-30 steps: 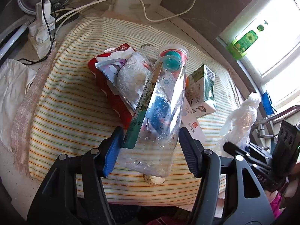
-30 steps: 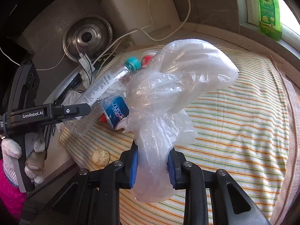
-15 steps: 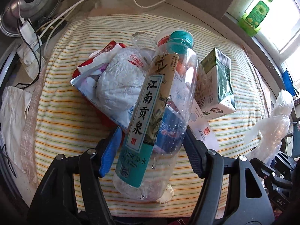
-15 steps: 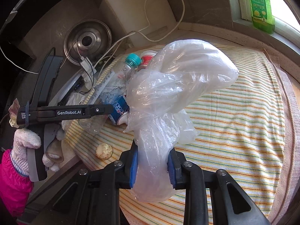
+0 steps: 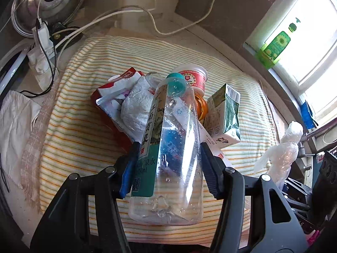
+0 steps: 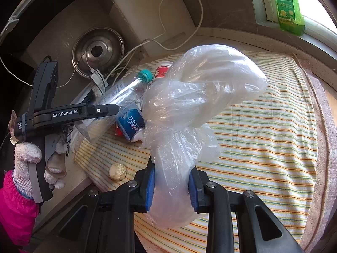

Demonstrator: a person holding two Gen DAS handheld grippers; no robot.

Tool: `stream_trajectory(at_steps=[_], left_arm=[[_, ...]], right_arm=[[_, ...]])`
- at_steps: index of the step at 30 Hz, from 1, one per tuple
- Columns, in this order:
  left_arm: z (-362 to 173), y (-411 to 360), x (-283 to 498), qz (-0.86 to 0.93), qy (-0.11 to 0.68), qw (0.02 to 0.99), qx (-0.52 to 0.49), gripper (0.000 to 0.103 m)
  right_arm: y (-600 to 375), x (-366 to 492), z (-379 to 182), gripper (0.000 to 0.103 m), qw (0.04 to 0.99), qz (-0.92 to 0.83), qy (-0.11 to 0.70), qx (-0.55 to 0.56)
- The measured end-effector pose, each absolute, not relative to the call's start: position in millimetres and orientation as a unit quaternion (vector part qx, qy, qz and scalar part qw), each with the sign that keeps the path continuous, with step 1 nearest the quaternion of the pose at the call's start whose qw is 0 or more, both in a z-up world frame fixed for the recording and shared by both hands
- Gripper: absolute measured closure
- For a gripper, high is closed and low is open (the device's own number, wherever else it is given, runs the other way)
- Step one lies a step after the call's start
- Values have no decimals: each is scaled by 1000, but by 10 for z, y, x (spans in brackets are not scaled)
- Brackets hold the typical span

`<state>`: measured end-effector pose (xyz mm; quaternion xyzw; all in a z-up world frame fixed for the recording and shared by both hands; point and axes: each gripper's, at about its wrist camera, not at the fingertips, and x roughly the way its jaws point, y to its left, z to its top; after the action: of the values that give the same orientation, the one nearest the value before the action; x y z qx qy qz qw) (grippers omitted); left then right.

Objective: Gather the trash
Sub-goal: 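Lift the bag and bottle and carry both down toward the blue wastebasket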

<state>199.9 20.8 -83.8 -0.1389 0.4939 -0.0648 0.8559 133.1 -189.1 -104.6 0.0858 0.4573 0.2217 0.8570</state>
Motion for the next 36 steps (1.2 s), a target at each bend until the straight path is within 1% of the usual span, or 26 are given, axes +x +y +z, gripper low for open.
stream_trajectory(at_steps=[6, 14, 21, 29, 36], left_arm=[[-719, 472, 1702, -48, 469, 864, -176, 47], [-505, 739, 1250, -8, 439, 876, -198, 48], [-384, 960, 703, 34, 425, 877, -220, 48], [-356, 1032, 152, 44, 431, 877, -209, 48], [-500, 1085, -254, 25, 449, 866, -217, 48]], right_arm=[[-1862, 1288, -1011, 76, 854, 241, 454, 82], [-1790, 1243, -981, 76, 845, 274, 452, 80], [-1709, 1172, -951, 76, 827, 319, 457, 80], [-1536, 944, -922, 76, 810, 351, 463, 74], [-1368, 631, -983, 76, 805, 347, 476, 76]])
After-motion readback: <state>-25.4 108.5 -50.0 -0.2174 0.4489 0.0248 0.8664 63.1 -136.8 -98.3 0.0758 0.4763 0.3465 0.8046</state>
